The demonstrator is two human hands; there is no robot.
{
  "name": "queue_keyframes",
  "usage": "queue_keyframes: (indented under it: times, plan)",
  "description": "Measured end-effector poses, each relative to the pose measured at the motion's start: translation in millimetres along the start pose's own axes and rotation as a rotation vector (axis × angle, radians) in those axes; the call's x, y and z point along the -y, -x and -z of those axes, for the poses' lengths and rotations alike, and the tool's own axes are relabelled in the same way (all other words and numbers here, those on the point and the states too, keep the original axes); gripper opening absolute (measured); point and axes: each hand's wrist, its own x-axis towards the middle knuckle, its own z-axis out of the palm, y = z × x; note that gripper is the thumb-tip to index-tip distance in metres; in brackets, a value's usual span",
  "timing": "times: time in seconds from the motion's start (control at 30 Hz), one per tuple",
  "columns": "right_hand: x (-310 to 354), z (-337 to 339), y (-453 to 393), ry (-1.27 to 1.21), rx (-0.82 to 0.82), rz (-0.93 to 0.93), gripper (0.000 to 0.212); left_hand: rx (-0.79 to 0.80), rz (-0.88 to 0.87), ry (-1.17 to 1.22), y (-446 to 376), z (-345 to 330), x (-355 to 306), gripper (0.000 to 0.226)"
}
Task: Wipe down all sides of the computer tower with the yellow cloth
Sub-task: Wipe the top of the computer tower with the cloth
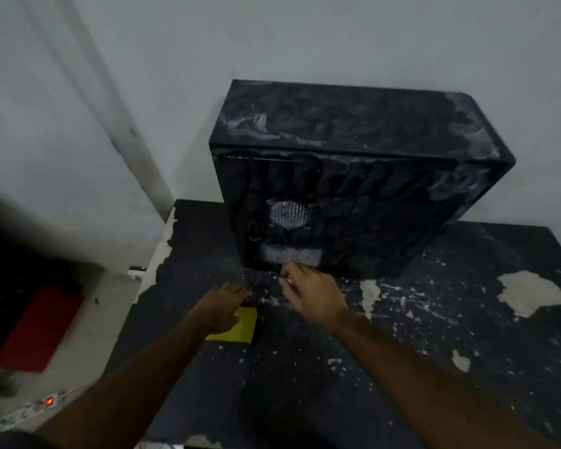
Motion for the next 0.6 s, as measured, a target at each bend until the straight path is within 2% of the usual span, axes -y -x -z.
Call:
queue_keyframes:
  times: [0.1, 0.17, 0.3, 0.37, 0.5, 0.6]
  plan:
    - [1, -10, 9, -0.018, 0.03, -0.043, 0.017, 0.07, 0.056, -0.041, -4, -16, -3, 0.075]
    - [4, -10, 14, -0.023, 0.076, -0.087, 0.022, 0.039, 0.074, -0.108, -7, -20, -4, 0.072]
    - [5, -4, 21, -0.04, 0.138, -0.156, 0.028, 0.03, 0.054, -0.187, -14, -15, 0, 0.051]
    - [6, -1, 21, -0.049, 0.151, -0.17, 0.03, 0.04, 0.035, -0.127, -15, -10, 2, 0.052]
    - [5, 5, 21, -0.138, 0.19, -0.185, 0.029, 0.031, -0.036, 0.144, -11, 5, 5, 0.047]
    - [0, 10, 19, -0.239, 0.211, -0.211, 0.035, -0.07, -0.119, 0.317, -2, 24, -2, 0.033]
